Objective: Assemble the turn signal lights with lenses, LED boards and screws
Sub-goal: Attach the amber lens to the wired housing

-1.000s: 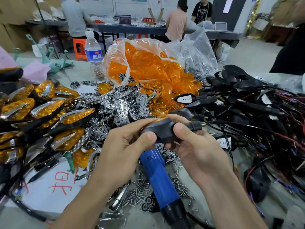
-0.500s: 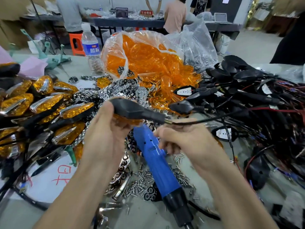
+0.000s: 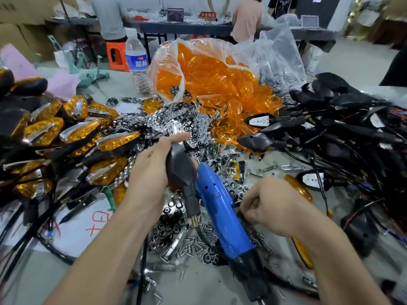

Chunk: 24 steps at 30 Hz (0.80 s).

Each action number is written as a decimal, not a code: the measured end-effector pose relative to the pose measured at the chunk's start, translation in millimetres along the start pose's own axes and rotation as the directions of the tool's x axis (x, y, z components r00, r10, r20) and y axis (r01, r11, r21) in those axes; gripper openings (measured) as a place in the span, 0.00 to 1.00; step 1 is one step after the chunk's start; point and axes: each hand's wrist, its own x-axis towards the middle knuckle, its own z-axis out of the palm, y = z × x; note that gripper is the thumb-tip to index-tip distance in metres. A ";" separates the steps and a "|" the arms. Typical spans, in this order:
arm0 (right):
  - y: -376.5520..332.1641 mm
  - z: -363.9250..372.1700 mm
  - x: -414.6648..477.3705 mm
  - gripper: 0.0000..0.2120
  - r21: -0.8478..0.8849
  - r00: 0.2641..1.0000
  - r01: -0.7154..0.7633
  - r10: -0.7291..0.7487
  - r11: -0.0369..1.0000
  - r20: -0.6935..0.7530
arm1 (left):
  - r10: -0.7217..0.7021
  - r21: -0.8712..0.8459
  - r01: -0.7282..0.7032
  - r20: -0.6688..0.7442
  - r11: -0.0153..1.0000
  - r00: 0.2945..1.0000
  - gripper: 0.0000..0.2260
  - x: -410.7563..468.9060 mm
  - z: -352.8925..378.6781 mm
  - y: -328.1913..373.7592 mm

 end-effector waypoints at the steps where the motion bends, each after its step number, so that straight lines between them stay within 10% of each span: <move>1: 1.5 0.0 0.3 0.09 0.004 1.000 -0.021 0.021 1.000 -0.022 | 0.010 0.027 -0.010 0.009 1.000 1.000 0.16 -0.1 0.7 -1.0; 24: -0.2 3.0 2.3 0.11 0.008 0.996 0.045 -0.045 0.999 -0.082 | 0.001 0.032 -0.002 0.023 0.999 1.000 0.12 -2.0 7.2 -11.9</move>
